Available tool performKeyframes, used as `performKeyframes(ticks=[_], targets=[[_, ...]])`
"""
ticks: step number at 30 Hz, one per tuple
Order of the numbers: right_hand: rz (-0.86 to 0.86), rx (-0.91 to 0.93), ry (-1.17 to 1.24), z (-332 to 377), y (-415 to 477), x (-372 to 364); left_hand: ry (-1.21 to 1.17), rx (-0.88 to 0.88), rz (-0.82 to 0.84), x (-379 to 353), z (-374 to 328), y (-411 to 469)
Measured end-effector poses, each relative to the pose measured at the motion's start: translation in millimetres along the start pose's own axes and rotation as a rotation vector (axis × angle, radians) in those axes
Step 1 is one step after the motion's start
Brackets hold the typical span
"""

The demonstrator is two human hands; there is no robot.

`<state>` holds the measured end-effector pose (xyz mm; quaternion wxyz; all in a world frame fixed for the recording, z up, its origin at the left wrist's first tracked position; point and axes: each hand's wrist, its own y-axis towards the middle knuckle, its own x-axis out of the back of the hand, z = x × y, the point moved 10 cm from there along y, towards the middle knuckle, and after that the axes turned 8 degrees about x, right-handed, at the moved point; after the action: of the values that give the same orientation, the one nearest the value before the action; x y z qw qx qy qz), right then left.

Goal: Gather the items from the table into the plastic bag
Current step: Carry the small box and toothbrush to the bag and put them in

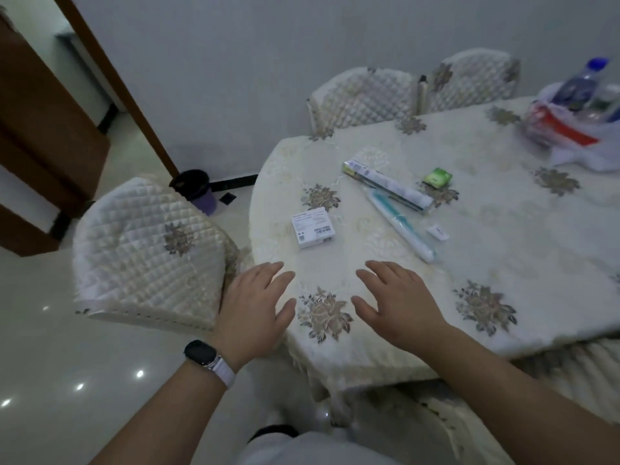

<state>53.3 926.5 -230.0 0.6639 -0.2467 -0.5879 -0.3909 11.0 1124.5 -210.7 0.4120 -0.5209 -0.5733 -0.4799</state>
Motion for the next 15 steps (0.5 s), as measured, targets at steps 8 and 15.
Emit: performKeyframes(ticks=[8,15], targets=[[0.12,-0.265,-0.024,-81.7,22.3,-40.7,-0.04,-0.021,0.22,-70.4,29.8,108.9],[0.183,-0.506,-0.029,-149.5,76.6,-73.8,-0.07,-0.11,0.304,-132.9,49.5,220.6]])
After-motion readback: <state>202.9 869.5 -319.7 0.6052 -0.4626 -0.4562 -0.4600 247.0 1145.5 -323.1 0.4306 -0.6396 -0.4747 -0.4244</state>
